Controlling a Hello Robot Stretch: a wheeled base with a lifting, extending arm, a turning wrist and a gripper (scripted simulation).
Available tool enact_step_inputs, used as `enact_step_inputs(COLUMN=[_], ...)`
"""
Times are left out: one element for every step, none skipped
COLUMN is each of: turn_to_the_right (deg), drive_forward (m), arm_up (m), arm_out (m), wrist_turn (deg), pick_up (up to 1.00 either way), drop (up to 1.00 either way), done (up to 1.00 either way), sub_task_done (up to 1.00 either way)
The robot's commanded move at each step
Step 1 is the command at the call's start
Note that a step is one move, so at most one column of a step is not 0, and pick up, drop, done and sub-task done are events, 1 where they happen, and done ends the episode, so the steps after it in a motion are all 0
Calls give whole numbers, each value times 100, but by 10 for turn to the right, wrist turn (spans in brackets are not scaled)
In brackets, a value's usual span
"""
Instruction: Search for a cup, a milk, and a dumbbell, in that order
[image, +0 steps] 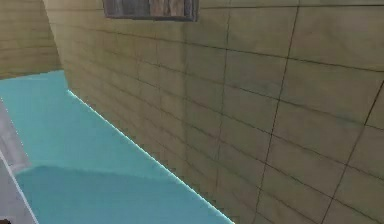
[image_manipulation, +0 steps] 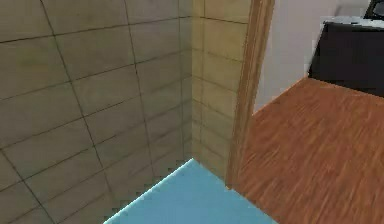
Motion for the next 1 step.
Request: enact_step_inputs(turn_to_the_right=[0], drive_forward=[60], arm_up=[0], arm_out=[0], wrist_turn=[0], pick_up=[0], drop=[0], done=[0], sub_task_done=[0])
